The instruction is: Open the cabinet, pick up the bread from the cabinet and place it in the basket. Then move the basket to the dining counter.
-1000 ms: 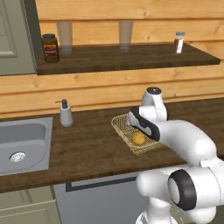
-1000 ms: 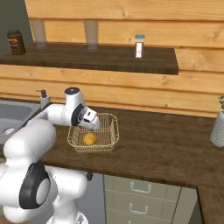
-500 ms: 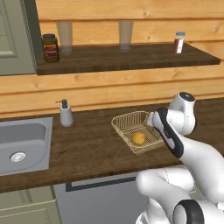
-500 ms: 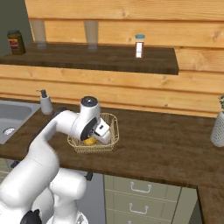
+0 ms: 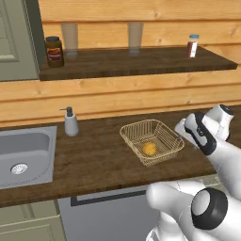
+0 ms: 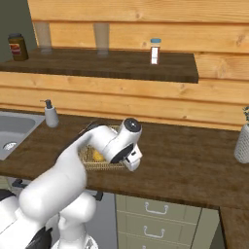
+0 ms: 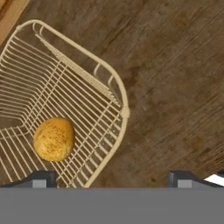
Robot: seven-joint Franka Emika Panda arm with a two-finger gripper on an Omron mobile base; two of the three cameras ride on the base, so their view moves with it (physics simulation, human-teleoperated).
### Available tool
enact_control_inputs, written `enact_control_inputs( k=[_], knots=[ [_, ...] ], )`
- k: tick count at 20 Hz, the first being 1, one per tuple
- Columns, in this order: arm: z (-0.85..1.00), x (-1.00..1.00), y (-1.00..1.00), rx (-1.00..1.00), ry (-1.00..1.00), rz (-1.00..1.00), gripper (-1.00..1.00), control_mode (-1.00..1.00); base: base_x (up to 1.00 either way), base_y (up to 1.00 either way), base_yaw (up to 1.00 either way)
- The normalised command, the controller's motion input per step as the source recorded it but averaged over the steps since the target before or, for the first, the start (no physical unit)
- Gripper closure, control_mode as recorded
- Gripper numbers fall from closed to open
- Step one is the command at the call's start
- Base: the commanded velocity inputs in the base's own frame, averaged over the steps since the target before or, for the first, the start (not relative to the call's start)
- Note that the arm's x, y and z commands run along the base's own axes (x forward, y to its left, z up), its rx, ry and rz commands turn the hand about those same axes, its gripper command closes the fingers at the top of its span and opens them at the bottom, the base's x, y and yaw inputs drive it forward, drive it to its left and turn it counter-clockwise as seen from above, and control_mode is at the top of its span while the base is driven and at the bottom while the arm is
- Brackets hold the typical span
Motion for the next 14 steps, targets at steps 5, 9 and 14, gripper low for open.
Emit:
enact_control_inputs(
  k=[5, 9, 14],
  knots=[
    [-0.19, 0.27, -0.17, 0.03, 0.09, -0.02, -1.0, -1.0, 0.0, 0.0, 0.0],
    [-0.22, 0.11, 0.0, 0.0, 0.0, 0.0, -1.0, -1.0, 0.0, 0.0, 0.0],
    [-0.24, 0.2, 0.0, 0.0, 0.0, 0.0, -1.0, -1.0, 0.0, 0.0, 0.0]
  ],
)
